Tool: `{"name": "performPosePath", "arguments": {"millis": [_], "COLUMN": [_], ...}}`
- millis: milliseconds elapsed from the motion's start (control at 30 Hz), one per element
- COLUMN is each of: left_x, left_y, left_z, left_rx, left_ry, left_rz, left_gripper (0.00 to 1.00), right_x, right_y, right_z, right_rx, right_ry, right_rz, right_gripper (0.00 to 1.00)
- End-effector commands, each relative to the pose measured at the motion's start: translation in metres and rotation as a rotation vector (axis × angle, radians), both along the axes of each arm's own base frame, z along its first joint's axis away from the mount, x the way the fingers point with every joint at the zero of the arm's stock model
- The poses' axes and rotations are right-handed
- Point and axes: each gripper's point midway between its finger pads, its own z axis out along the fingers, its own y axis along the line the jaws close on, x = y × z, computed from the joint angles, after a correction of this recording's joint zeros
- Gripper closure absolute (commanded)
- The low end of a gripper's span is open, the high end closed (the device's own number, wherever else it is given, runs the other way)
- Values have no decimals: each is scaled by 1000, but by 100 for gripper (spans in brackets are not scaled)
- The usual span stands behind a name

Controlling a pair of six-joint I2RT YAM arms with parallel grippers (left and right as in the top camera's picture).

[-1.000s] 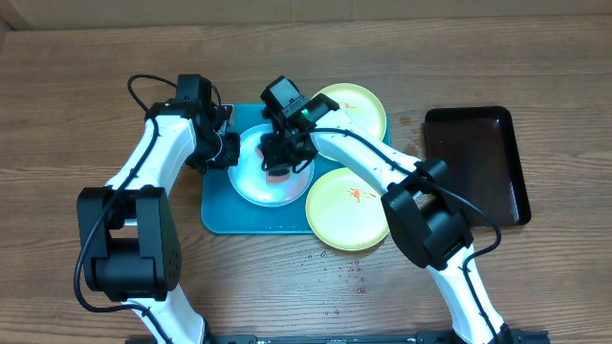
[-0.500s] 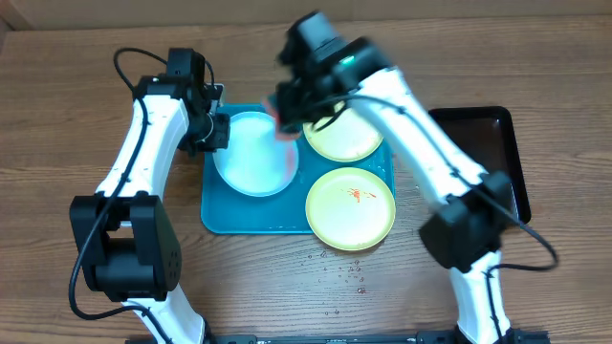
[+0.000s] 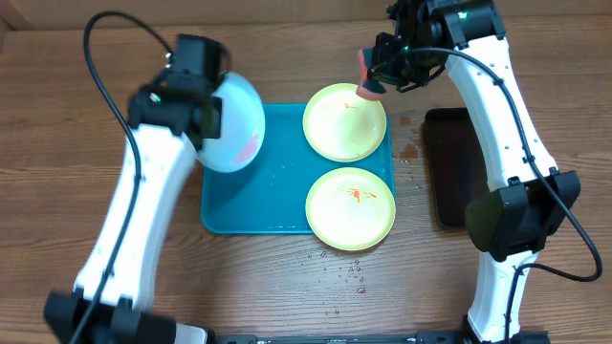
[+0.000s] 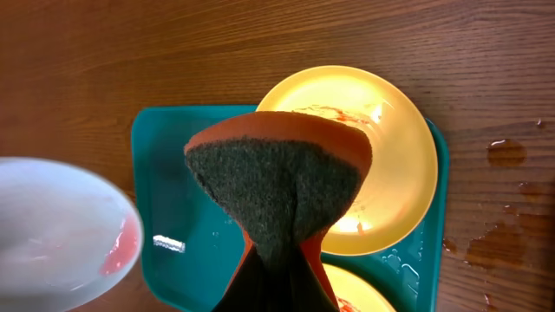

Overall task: Clean dirty plates on tray and stack at the side
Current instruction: 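Lift white plate with left gripper and place it left of tray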

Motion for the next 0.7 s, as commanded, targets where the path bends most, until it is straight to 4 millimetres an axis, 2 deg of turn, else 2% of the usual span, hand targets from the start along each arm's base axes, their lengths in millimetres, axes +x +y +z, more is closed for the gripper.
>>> {"name": "performPosePath", "arguments": {"millis": [0, 133, 267, 667], "left_x": [-9, -20, -29, -32], "left_y": [1, -16, -27, -44], "left_z": [49, 65, 66, 52], "left_rx": [269, 464, 565, 512], "left_ry": [-176, -289, -356, -399], "left_rz": [111, 153, 168, 154], "left_gripper": [96, 96, 95, 96], "right_x": [0, 0, -1, -8], "right_y": [1, 1, 1, -1], "right_z": [17, 17, 16, 13], "right_rx": [13, 13, 12, 5], "right_ry": [-45, -44, -38, -9], "right_rz": [12, 12, 12, 12], "right_gripper": [96, 96, 96, 96]}}
